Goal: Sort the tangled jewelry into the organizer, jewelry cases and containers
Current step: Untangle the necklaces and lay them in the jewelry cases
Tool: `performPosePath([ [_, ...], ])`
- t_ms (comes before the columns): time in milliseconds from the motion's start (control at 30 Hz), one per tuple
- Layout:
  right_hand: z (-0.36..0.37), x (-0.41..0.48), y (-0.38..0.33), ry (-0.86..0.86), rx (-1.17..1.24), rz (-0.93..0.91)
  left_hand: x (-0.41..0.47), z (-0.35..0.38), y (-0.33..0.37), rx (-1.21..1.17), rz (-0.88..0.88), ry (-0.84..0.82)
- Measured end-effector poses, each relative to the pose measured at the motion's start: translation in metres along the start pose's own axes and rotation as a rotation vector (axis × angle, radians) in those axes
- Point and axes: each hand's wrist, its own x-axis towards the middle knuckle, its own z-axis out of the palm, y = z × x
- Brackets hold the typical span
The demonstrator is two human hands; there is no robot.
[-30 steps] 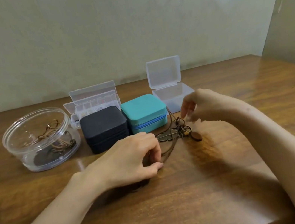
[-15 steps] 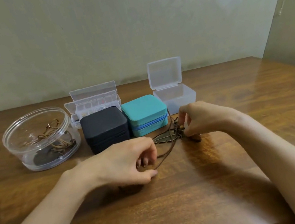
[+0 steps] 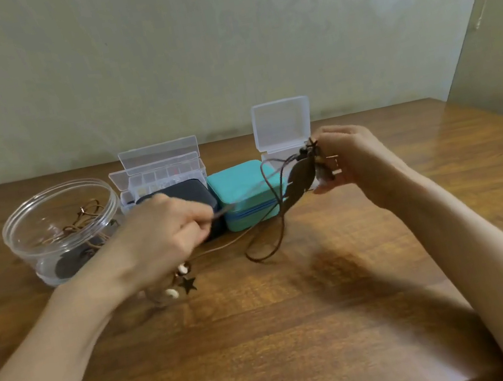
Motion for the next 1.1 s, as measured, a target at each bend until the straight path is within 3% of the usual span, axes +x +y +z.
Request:
performPosePath([
  [167, -0.003, 0.002, 0.002, 0.061, 0.054, -0.007, 0.002, -0.007, 0.004, -0.629, -0.095, 0.458],
  [433, 0.000, 0.003, 0.005, 0.068, 0.173, -0.117, 0.001, 0.008, 0.012, -0.796, -0.189, 0.822],
  [567, -0.002, 0.006, 0.005, 0.126, 0.352, -0.173, 0.003, 0.005, 0.006, -1.104, -0.358, 0.906],
  [667, -0.004, 0.006, 0.004, 0.094, 0.533, -0.159, 0.006, 0.003, 0.000, -1.161, -0.435, 0.888],
  [767, 0.001, 0.003, 0.002, 0.016, 0.507, -0.153, 0.007, 0.010, 0.001, -0.888, -0.407, 0.795],
  [933, 0.013, -0.002, 0.000, -0.183, 0.499, -0.173, 0.005, 0.032, 0.023, -0.370, -0.127, 0.612],
  [1100, 0.024, -0.008, -0.001, -0.317, 0.562, -0.136, 0.010, 0.052, 0.038, -0.414, -0.076, 0.221],
])
